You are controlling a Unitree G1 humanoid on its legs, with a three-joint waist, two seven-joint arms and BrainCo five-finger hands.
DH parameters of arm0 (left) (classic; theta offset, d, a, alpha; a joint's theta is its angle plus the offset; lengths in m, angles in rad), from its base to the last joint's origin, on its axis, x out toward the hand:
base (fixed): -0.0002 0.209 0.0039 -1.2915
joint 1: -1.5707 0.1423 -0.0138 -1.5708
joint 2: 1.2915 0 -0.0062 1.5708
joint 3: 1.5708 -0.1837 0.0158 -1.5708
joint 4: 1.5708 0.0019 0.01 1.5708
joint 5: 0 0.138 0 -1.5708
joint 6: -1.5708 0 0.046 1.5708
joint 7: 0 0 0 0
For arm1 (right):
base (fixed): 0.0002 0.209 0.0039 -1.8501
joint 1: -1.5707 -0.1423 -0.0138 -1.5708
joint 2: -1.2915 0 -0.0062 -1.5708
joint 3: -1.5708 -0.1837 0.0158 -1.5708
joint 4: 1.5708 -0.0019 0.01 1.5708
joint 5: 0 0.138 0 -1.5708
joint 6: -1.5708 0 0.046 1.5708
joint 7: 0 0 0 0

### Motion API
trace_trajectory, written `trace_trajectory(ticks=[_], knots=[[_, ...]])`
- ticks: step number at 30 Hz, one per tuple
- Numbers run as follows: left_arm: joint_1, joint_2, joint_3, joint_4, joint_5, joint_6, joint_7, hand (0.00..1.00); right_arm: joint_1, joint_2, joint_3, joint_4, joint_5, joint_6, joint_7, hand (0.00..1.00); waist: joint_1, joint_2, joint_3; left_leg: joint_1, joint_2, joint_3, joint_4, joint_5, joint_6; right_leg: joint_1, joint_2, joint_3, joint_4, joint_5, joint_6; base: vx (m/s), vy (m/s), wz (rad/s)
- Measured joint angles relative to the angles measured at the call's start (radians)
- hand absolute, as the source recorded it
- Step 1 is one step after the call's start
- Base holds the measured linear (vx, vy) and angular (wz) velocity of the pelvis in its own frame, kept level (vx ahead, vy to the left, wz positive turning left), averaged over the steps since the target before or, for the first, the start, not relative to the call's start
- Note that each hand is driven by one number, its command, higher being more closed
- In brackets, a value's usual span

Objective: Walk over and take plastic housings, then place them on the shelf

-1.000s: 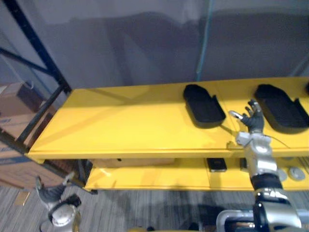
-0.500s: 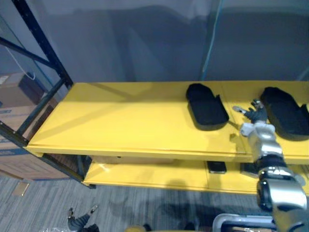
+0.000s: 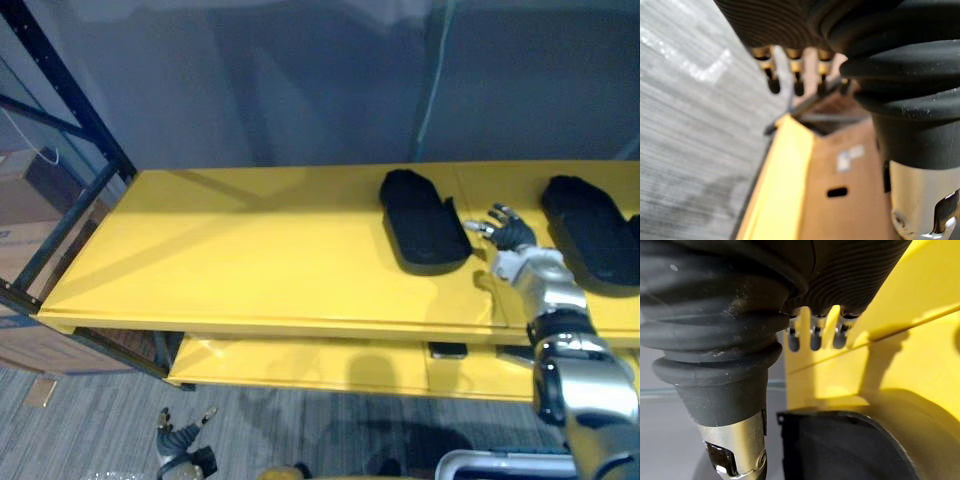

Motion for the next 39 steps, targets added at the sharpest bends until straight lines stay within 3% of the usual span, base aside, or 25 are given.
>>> trace_trajectory(ticks=[8, 21, 28, 39], knots=[[-0.013, 0.001, -0.002, 0.004, 0.0, 0.001, -0.002, 0.0, -0.001, -0.003, 0.01, -0.002, 0.025, -0.004, 0.016, 0.0, -0.005, 0.004, 0.033, 0.029, 0.014, 0.003, -0.005, -0.011, -0.019, -0.004, -0.005, -0.006, 0.07, -0.079, 0.001, 0.03, 0.016, 0.01], [-0.044, -0.008, -0.002, 0.01, 0.0, 0.016, -0.032, 0.0, 0.044, 0.011, 0.051, -0.09, 0.067, -0.003, 0.012, 0.0, -0.025, 0.004, 0.033, 0.045, 0.014, 0.038, -0.007, -0.01, -0.024, -0.007, -0.006, 0.005, 0.089, -0.073, 0.007, 0.05, -0.002, -0.07], [-0.042, -0.01, -0.002, 0.026, -0.002, 0.018, -0.039, 0.0, 0.059, 0.037, 0.073, -0.125, 0.068, -0.003, 0.021, 0.0, -0.033, 0.003, 0.031, 0.063, 0.014, 0.055, -0.01, -0.015, -0.055, 0.01, -0.006, 0.006, 0.085, -0.068, 0.014, -0.01, 0.001, 0.0], [-0.062, -0.012, -0.037, 0.027, -0.014, 0.015, -0.048, 0.0, 0.21, 0.078, 0.111, -0.33, 0.066, -0.013, 0.055, 0.0, -0.037, -0.035, 0.017, 0.03, 0.021, 0.054, 0.023, -0.016, -0.054, -0.004, -0.002, 0.005, 0.072, -0.063, 0.004, 0.0, -0.013, -0.01]])
